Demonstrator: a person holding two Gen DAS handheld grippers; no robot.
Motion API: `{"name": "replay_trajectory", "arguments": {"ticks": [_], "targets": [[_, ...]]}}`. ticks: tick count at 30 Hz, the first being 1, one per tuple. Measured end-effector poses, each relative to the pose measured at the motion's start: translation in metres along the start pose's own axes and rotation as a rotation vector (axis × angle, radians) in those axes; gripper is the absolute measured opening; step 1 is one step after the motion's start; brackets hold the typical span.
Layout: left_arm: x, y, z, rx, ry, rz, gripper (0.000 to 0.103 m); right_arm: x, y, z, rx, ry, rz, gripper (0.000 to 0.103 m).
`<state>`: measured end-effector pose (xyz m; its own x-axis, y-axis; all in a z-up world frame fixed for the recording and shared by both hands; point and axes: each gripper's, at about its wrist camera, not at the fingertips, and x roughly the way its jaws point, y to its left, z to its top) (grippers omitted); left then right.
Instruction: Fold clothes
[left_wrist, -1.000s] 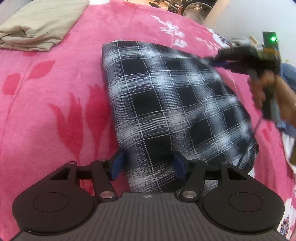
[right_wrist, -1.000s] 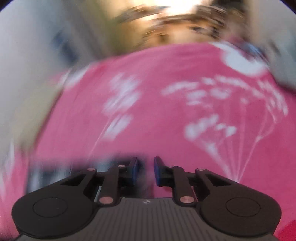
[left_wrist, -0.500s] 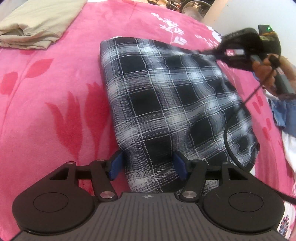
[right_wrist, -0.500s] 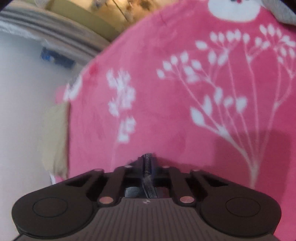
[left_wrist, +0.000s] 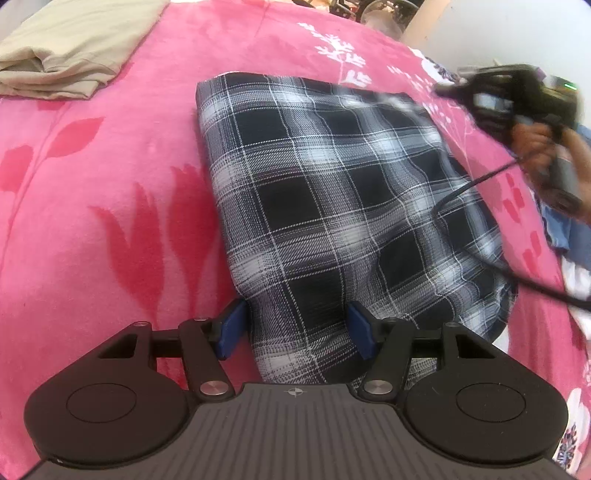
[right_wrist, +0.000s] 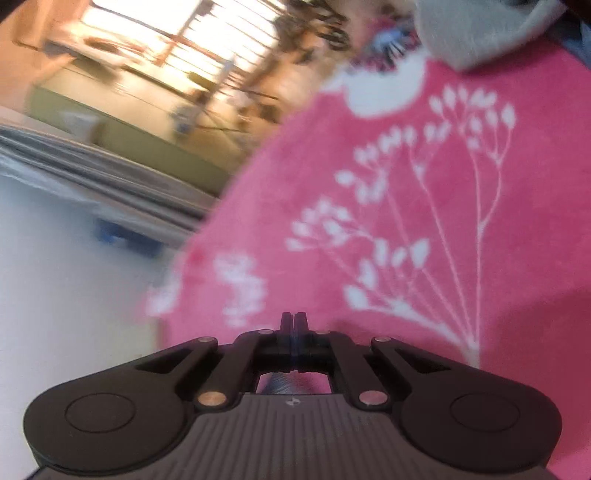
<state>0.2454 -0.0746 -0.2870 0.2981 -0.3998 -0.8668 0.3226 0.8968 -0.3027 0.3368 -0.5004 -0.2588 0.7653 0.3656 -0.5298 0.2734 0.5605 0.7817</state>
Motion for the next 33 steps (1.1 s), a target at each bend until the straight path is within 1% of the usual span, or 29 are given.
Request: {"name": "replay_trajectory", "arguments": {"ticks": [3, 4, 6, 8, 11, 13, 15, 19, 20, 21, 22, 24, 26, 28, 29, 30, 31, 32, 33], "targets": [[-0.003, 0.003, -0.001, -0.014, -0.005, -0.015, 0.06, -0.054, 0.011, -0.012, -0.103, 0.056, 0.057, 0.003], [-0.004, 0.004, -0.001, -0.019, -0.006, -0.02, 0.06, -0.07, 0.013, -0.019, -0.128, 0.088, 0.06, 0.003], [-0.007, 0.005, -0.001, -0.029, -0.014, -0.031, 0.06, -0.099, 0.013, -0.038, -0.158, 0.162, 0.049, 0.004], [-0.01, 0.006, -0.003, -0.025, -0.02, -0.033, 0.06, -0.114, 0.007, -0.065, -0.143, 0.241, 0.0, 0.006], [-0.016, 0.0, -0.006, 0.025, -0.036, -0.007, 0.06, -0.124, -0.004, -0.109, -0.109, 0.326, -0.105, 0.018], [-0.022, -0.008, -0.008, 0.074, -0.054, 0.018, 0.06, -0.123, -0.015, -0.133, -0.071, 0.326, -0.155, 0.034], [-0.032, -0.018, -0.011, 0.141, -0.085, 0.034, 0.06, -0.121, -0.026, -0.155, -0.023, 0.31, -0.198, 0.044], [-0.04, -0.046, -0.02, 0.295, -0.087, 0.023, 0.06, -0.113, -0.038, -0.179, 0.051, 0.217, -0.178, 0.044], [-0.04, -0.054, -0.022, 0.334, -0.083, 0.018, 0.06, -0.113, -0.038, -0.182, 0.055, 0.186, -0.168, 0.04], [-0.039, -0.062, -0.024, 0.364, -0.084, 0.019, 0.06, -0.113, -0.039, -0.185, 0.058, 0.156, -0.157, 0.022], [-0.036, -0.069, -0.025, 0.393, -0.091, 0.025, 0.06, -0.114, -0.039, -0.188, 0.069, 0.133, -0.145, 0.008], [-0.031, -0.083, -0.026, 0.451, -0.106, 0.039, 0.06, -0.12, -0.04, -0.191, 0.092, 0.074, -0.109, 0.005], [-0.021, -0.097, -0.023, 0.5, -0.109, 0.063, 0.057, -0.128, -0.043, -0.194, 0.142, 0.016, -0.055, 0.004], [-0.009, -0.108, -0.02, 0.542, -0.104, 0.066, 0.054, -0.135, -0.048, -0.198, 0.201, -0.027, -0.006, 0.004], [-0.004, -0.113, -0.019, 0.559, -0.099, 0.064, 0.054, -0.135, -0.052, -0.2, 0.226, -0.028, 0.004, 0.004], [0.003, -0.118, -0.018, 0.58, -0.087, 0.064, 0.052, -0.133, -0.055, -0.202, 0.243, -0.021, 0.003, 0.005], [0.007, -0.122, -0.019, 0.601, -0.081, 0.075, 0.048, -0.131, -0.058, -0.204, 0.25, -0.009, -0.002, 0.007], [0.009, -0.125, -0.02, 0.618, -0.081, 0.086, 0.046, -0.129, -0.06, -0.205, 0.254, 0.004, -0.009, 0.007], [0.011, -0.127, -0.02, 0.636, -0.082, 0.097, 0.042, -0.127, -0.061, -0.207, 0.257, 0.017, -0.015, 0.008]]}}
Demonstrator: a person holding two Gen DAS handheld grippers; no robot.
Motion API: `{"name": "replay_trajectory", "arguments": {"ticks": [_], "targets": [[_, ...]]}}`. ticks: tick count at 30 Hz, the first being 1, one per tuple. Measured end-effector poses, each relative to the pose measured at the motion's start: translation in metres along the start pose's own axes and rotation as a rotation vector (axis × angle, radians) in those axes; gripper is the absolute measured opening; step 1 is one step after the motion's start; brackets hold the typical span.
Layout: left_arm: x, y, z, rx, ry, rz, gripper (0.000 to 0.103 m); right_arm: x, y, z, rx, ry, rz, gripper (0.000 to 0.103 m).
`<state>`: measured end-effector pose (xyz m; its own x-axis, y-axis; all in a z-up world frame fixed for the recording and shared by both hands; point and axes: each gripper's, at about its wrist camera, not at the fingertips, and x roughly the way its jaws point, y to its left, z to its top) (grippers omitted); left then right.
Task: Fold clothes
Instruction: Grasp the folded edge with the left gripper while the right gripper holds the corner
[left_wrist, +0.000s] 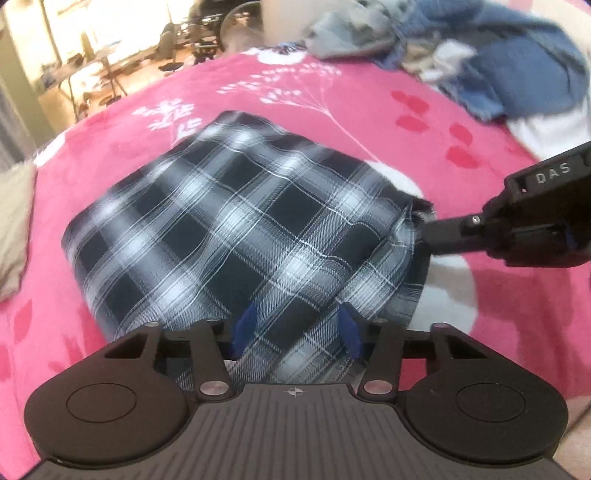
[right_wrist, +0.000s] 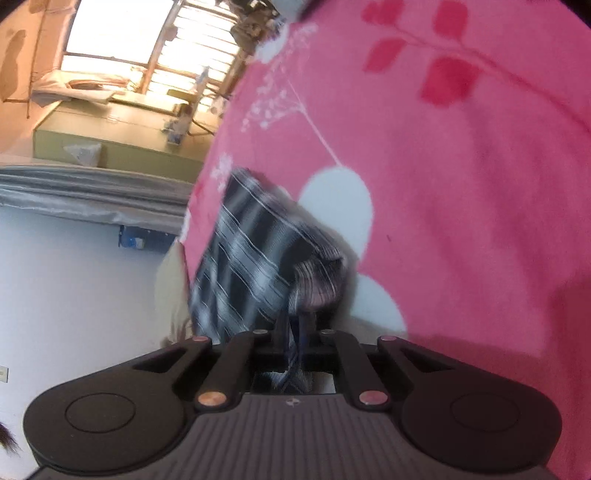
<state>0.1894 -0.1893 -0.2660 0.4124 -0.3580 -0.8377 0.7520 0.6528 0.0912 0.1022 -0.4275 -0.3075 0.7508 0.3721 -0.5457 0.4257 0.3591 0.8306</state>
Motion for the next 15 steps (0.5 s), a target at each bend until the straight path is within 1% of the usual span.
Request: {"name": "replay_trajectory", "arguments": {"ticks": [2, 4, 5, 6, 7, 10, 13, 15], "targets": [[0.002, -0.003, 0.002, 0.022, -0.001, 0.01, 0.033, 0.004, -0.002, -0.003, -0.009, 0.018, -0.017, 0.008], [0.001, -0.002, 0.002, 0.022, -0.006, 0.006, 0.019, 0.008, -0.002, -0.006, -0.022, 0.029, -0.022, 0.008], [0.001, -0.001, 0.003, 0.017, -0.008, 0.003, 0.015, 0.008, -0.001, -0.007, -0.031, 0.026, -0.003, 0.006], [0.0, 0.001, 0.003, 0.007, -0.011, -0.001, 0.011, 0.006, 0.001, -0.008, -0.032, 0.019, 0.037, 0.004], [-0.001, 0.003, 0.004, -0.004, -0.015, -0.006, 0.008, 0.004, 0.004, -0.008, -0.028, 0.014, 0.078, 0.002], [-0.007, 0.015, 0.006, -0.087, -0.036, -0.047, 0.007, 0.004, 0.009, -0.007, -0.021, 0.006, 0.15, 0.002], [-0.013, 0.031, 0.005, -0.194, -0.056, -0.106, 0.006, 0.011, 0.009, -0.005, -0.023, 0.028, 0.165, 0.002], [-0.016, 0.035, 0.005, -0.231, -0.073, -0.127, 0.006, 0.019, 0.011, -0.004, -0.039, 0.051, 0.164, 0.002]]}}
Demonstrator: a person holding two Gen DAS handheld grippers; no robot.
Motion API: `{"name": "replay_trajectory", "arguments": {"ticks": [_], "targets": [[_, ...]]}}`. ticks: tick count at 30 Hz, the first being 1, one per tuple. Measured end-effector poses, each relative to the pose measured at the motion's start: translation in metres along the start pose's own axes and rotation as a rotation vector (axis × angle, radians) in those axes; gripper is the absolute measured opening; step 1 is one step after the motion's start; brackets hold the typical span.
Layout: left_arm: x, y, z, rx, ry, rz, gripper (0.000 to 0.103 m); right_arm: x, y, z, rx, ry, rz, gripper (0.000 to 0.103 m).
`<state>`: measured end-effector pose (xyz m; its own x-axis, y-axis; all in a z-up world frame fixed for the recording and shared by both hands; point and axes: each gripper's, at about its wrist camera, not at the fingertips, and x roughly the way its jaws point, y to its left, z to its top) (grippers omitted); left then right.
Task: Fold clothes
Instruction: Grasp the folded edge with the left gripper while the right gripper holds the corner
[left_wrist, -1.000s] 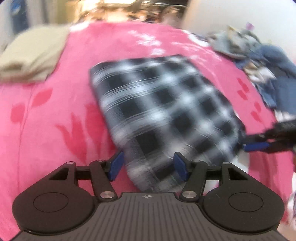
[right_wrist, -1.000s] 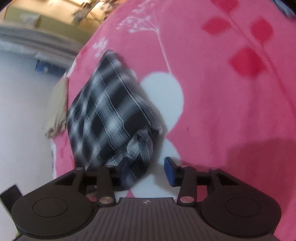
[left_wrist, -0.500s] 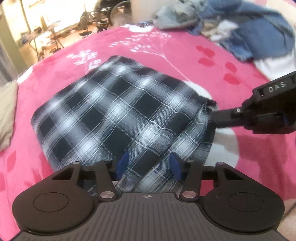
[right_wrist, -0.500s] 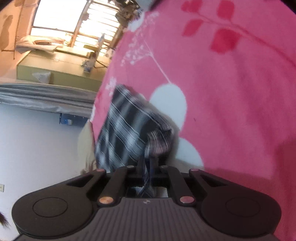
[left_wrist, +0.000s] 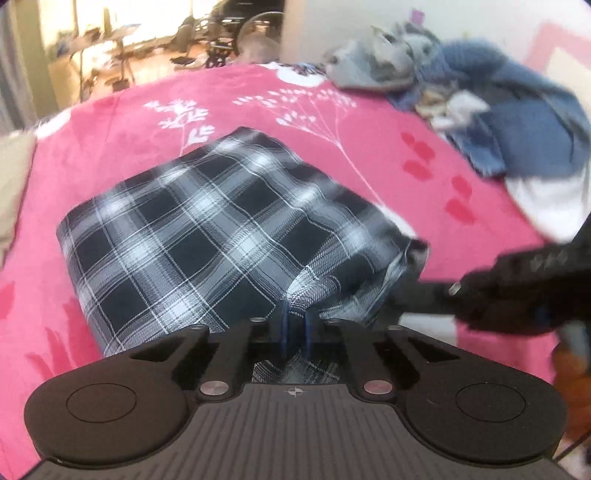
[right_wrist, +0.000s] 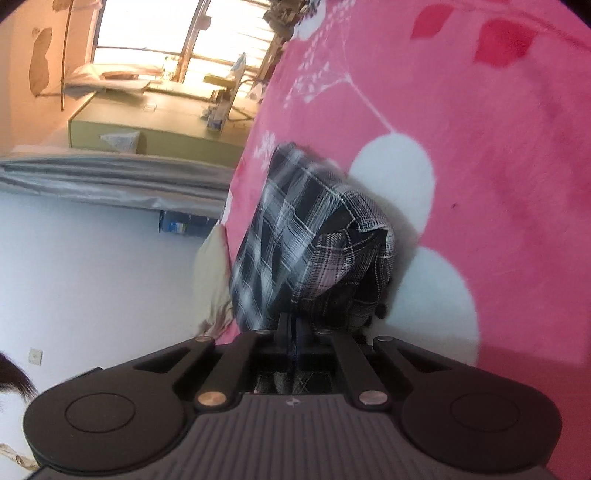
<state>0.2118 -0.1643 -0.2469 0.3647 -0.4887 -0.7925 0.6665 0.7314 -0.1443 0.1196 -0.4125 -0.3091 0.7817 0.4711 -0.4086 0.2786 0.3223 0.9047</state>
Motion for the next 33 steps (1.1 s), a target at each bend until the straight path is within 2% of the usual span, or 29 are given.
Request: {"name": "replay_trajectory", "arguments": {"ticks": [3, 6, 9, 11, 13, 15, 18, 20, 22, 23, 24, 27, 30, 33], "targets": [[-0.007, 0.002, 0.002, -0.033, -0.036, -0.03, 0.006, 0.014, 0.001, 0.0, -0.016, 0.02, -0.001, 0.002], [-0.014, 0.002, 0.001, -0.055, -0.054, -0.069, 0.006, 0.025, 0.008, 0.002, -0.06, -0.013, -0.046, 0.002], [-0.014, -0.001, -0.005, -0.023, -0.047, -0.07, 0.005, 0.03, 0.01, 0.005, -0.041, -0.126, -0.106, 0.002], [-0.012, -0.003, -0.01, 0.01, -0.031, -0.064, 0.005, 0.024, 0.013, 0.005, -0.023, -0.252, -0.134, 0.002], [-0.008, -0.006, -0.016, 0.055, -0.009, -0.048, 0.006, 0.019, 0.015, 0.004, -0.021, -0.354, -0.198, 0.0], [-0.001, -0.007, -0.023, 0.084, 0.017, -0.034, 0.007, 0.018, 0.011, 0.003, -0.033, -0.382, -0.263, 0.0], [-0.002, -0.005, -0.027, 0.09, 0.023, -0.014, 0.009, 0.012, 0.011, 0.002, -0.051, -0.357, -0.291, 0.0], [-0.007, -0.003, -0.027, 0.09, 0.018, -0.006, 0.017, 0.0, 0.02, 0.0, -0.112, -0.329, -0.294, 0.005], [-0.013, 0.0, -0.03, 0.098, 0.017, 0.007, 0.031, -0.016, 0.028, -0.005, -0.173, -0.292, -0.286, 0.02], [-0.016, 0.001, -0.033, 0.108, 0.017, 0.016, 0.032, -0.024, 0.03, -0.009, -0.191, -0.268, -0.281, 0.026], [-0.017, 0.001, -0.036, 0.129, 0.021, 0.025, 0.033, -0.031, 0.032, -0.013, -0.207, -0.244, -0.276, 0.042], [-0.019, 0.002, -0.046, 0.191, 0.033, 0.054, 0.034, -0.029, 0.037, -0.028, -0.226, -0.096, -0.247, 0.042], [-0.019, 0.003, -0.05, 0.229, 0.028, 0.072, 0.032, -0.008, 0.038, -0.044, -0.248, 0.043, -0.255, 0.042], [-0.021, 0.007, -0.047, 0.219, 0.018, 0.067, 0.022, 0.009, 0.033, -0.052, -0.204, 0.097, -0.233, 0.042]]}}
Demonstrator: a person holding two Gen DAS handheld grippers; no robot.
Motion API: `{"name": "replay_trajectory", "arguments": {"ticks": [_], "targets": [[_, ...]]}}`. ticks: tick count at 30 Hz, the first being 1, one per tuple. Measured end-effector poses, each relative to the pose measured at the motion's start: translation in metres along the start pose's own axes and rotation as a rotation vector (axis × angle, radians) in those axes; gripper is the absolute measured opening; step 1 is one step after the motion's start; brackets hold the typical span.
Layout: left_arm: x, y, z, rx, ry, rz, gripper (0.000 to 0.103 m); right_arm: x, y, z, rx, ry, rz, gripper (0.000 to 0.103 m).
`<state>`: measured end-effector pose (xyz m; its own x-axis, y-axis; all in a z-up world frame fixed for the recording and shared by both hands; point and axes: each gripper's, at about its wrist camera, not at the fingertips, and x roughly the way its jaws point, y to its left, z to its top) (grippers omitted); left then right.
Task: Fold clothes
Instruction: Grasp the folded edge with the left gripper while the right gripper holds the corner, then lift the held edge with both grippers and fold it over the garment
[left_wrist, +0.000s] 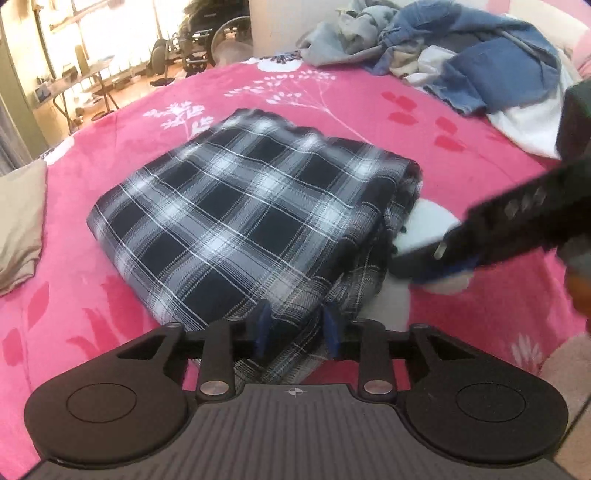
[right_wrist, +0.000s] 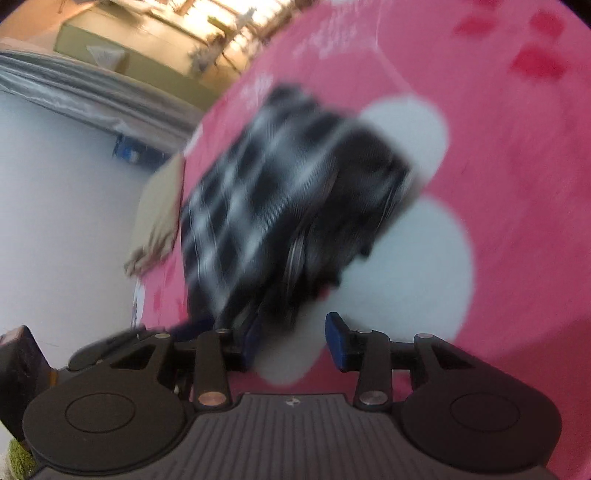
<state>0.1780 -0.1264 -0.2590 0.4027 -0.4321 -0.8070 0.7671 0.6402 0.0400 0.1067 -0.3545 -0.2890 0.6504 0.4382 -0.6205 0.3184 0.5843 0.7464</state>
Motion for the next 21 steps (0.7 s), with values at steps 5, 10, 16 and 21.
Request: {"name": "replay_trajectory", "arguments": {"ticks": [5, 10, 16, 21], "targets": [[-0.003, 0.007, 0.003, -0.032, -0.012, -0.01, 0.011, 0.017, -0.003, 0.0, 0.086, 0.002, 0.063, 0.03], [-0.009, 0.013, 0.004, -0.066, -0.022, -0.042, 0.009, 0.019, -0.003, 0.008, 0.097, 0.006, 0.151, 0.006], [-0.006, 0.016, 0.0, -0.088, 0.014, -0.055, 0.014, 0.026, -0.018, 0.01, 0.207, 0.009, 0.229, 0.006], [-0.008, 0.018, 0.002, -0.108, -0.016, -0.049, 0.002, 0.041, -0.023, 0.018, 0.214, 0.034, 0.254, 0.006]]}}
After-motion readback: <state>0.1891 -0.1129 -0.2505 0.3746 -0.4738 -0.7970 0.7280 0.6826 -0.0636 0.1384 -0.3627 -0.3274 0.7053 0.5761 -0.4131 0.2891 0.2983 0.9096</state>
